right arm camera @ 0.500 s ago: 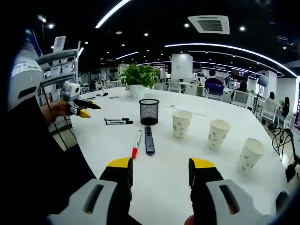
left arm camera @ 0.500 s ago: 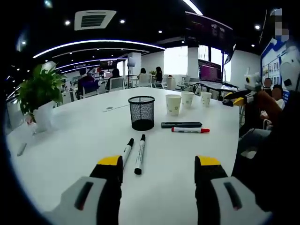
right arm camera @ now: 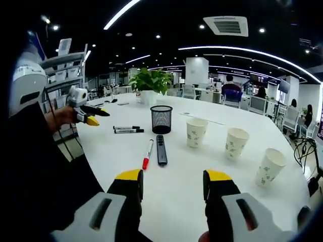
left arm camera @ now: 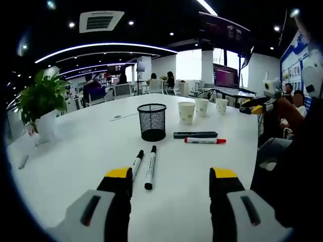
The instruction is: Place the scattered laser pointers and whiteboard markers into the pen holder and stack the scattered paper cups together
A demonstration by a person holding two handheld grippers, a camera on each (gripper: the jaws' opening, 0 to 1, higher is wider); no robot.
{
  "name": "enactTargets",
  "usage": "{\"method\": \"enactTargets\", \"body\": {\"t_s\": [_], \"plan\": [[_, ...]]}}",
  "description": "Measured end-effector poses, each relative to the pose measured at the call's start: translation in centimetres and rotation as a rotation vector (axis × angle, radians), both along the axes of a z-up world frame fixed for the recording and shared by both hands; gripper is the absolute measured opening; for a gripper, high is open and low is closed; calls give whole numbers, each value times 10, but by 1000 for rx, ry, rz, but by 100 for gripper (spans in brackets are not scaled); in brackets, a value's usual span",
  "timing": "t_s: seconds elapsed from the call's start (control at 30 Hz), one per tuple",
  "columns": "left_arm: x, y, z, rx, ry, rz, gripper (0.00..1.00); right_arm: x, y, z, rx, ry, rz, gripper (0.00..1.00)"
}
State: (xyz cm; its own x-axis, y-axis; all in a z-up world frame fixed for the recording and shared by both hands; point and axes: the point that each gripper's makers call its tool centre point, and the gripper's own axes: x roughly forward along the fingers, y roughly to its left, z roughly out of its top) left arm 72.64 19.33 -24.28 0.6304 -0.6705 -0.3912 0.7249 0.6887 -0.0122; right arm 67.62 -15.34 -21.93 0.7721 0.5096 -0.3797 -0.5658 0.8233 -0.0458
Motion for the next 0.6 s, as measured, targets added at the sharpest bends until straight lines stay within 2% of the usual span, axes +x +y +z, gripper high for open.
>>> {"method": "enactTargets", "body": {"t_s": [0.6], "plan": [[1, -1, -2, -6, 2, 1, 61, 0, 6, -3, 16, 10, 10, 45]]}}
